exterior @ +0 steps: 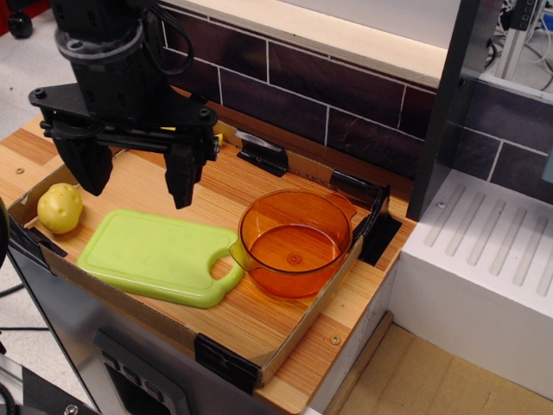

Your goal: Put potato in pot

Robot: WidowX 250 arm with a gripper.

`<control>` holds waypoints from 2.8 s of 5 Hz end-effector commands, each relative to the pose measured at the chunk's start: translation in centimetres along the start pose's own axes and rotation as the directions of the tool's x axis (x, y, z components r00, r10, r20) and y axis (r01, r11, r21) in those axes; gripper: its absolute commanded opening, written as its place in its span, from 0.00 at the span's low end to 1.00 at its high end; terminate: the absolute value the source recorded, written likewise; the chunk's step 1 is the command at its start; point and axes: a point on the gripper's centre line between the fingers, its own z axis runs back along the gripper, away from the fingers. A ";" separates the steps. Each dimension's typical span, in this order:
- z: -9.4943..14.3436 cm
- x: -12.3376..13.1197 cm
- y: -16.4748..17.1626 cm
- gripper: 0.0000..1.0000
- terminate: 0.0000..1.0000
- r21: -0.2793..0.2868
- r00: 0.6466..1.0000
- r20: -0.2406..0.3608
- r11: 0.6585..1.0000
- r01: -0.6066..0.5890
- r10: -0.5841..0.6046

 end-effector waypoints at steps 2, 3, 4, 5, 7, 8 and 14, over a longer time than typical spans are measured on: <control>0.0 0.8 2.2 1.00 0.00 -0.020 0.994 0.015 0.994 0.112 -0.111; -0.5 3.4 5.2 1.00 0.00 -0.060 1.000 -0.009 0.998 0.009 -0.010; -1.1 6.0 8.2 1.00 0.00 -0.075 0.989 -0.024 0.987 -0.145 0.144; -2.4 6.8 9.7 1.00 0.00 -0.058 0.982 -0.060 0.981 -0.184 0.180; -6.3 6.0 11.2 1.00 0.00 -0.002 0.988 -0.029 0.989 -0.150 0.150; -7.6 5.5 11.4 1.00 0.00 -0.017 0.993 -0.084 0.996 -0.089 0.087; -11.6 5.0 11.9 1.00 0.00 -0.024 0.993 -0.096 0.997 -0.073 0.071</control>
